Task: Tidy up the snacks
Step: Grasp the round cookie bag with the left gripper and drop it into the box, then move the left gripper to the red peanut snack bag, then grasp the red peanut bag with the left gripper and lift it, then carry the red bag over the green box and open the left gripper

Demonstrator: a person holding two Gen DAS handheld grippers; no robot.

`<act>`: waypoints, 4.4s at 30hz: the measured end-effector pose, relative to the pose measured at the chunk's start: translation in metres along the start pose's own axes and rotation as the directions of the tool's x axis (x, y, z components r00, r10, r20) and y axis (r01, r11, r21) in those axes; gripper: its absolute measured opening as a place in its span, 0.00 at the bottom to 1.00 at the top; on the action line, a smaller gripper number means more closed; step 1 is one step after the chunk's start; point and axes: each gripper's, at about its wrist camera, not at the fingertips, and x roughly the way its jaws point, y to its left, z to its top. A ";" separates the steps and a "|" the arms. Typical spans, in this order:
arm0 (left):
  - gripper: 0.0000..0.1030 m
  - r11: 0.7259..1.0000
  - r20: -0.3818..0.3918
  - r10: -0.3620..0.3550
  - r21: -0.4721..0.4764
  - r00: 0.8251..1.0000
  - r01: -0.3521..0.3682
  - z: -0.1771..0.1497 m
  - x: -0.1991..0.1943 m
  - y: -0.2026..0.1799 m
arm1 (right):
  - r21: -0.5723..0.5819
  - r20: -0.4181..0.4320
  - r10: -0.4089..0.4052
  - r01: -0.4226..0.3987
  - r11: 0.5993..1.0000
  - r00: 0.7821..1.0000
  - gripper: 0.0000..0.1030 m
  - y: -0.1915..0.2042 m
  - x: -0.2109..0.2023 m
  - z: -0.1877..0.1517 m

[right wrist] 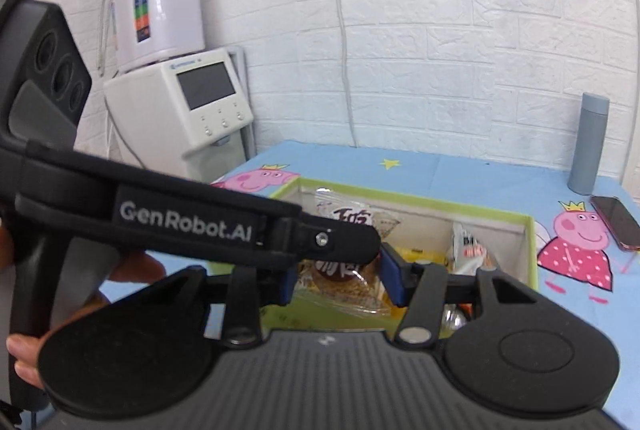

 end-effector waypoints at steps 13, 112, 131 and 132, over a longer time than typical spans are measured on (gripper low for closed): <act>0.58 0.996 0.043 0.039 0.082 0.998 -0.042 -0.030 -0.009 0.006 | 0.013 0.068 -0.048 0.048 0.999 0.996 0.99 -0.022 -0.026 -0.023; 0.20 1.000 -0.015 0.005 0.031 1.000 -0.005 0.007 -0.010 -0.020 | -0.049 0.009 -0.007 0.007 0.999 1.000 0.71 -0.006 -0.016 0.005; 0.61 0.998 0.034 -0.056 0.025 0.998 0.055 -0.012 -0.015 -0.014 | 0.025 0.055 -0.071 0.070 0.997 0.996 0.91 -0.062 -0.055 -0.029; 0.63 0.997 0.029 -0.065 0.033 0.997 0.064 -0.021 -0.020 -0.020 | 0.032 0.053 -0.090 0.089 0.996 0.994 0.91 -0.064 -0.068 -0.038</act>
